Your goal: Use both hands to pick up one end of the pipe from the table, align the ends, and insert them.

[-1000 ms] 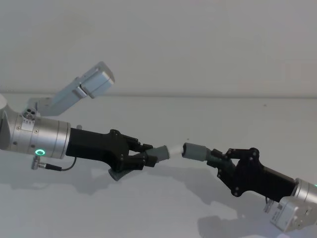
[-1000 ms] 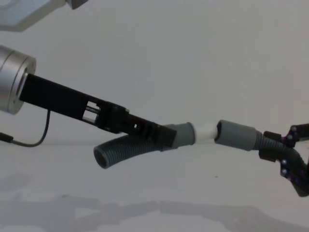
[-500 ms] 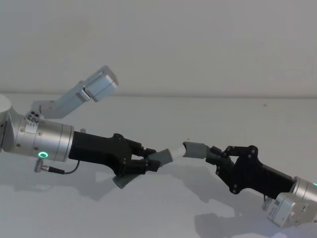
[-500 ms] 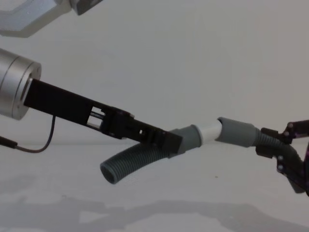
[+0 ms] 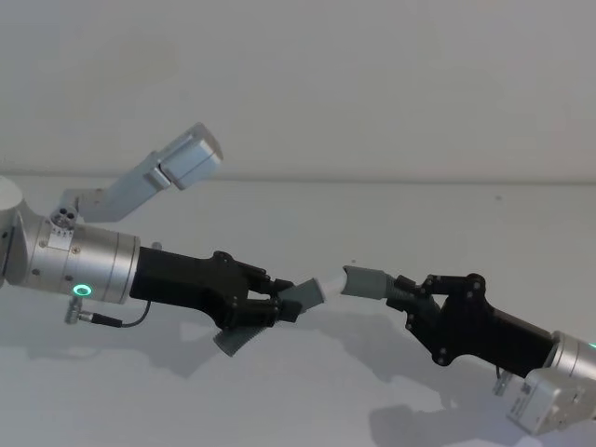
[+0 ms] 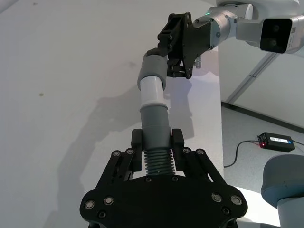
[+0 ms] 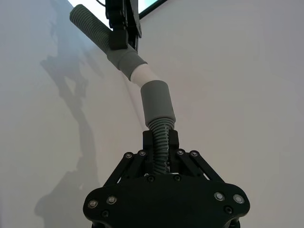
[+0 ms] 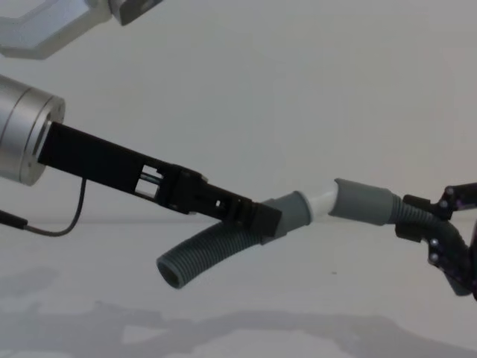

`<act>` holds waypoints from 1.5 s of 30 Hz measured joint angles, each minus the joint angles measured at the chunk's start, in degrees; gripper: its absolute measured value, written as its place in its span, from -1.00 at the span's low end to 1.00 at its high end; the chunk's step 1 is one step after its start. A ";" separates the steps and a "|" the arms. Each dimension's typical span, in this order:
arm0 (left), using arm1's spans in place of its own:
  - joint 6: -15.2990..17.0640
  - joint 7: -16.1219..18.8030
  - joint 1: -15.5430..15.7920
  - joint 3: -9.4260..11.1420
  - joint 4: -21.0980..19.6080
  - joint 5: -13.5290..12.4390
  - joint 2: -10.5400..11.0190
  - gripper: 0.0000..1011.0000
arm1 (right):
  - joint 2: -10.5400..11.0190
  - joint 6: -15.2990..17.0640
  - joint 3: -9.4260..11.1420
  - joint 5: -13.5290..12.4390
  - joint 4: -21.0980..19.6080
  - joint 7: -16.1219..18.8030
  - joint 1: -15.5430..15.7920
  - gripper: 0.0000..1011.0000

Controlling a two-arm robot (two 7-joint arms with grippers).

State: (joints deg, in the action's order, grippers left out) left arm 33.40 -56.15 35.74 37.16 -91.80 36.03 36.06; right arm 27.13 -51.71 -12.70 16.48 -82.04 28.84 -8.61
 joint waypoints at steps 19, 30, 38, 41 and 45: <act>2.00 -0.60 1.64 1.48 0.53 0.79 0.67 -0.31 | 0.42 -4.58 -0.50 1.30 1.70 -1.68 -1.15 -0.69; 2.05 -3.19 3.43 3.54 1.46 0.88 0.37 -0.31 | 0.89 -6.23 -1.13 1.04 2.33 -2.10 -1.67 -0.69; 2.23 -3.52 4.01 4.22 1.67 1.12 0.26 -0.31 | 1.37 -6.98 -1.62 0.82 2.50 -2.23 -1.87 -0.70; 2.55 -3.20 4.08 4.25 1.66 1.30 0.23 -0.31 | 1.59 -7.21 -1.81 0.78 2.51 -2.25 -1.89 -0.70; 2.91 -2.63 4.14 4.28 1.62 1.51 0.21 -0.31 | 1.81 -7.44 -2.01 0.75 2.51 -2.28 -1.90 -0.69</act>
State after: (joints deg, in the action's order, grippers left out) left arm 36.31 -58.78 39.88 41.44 -90.19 37.54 36.26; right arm 28.94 -59.14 -14.70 17.23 -79.53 26.57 -10.52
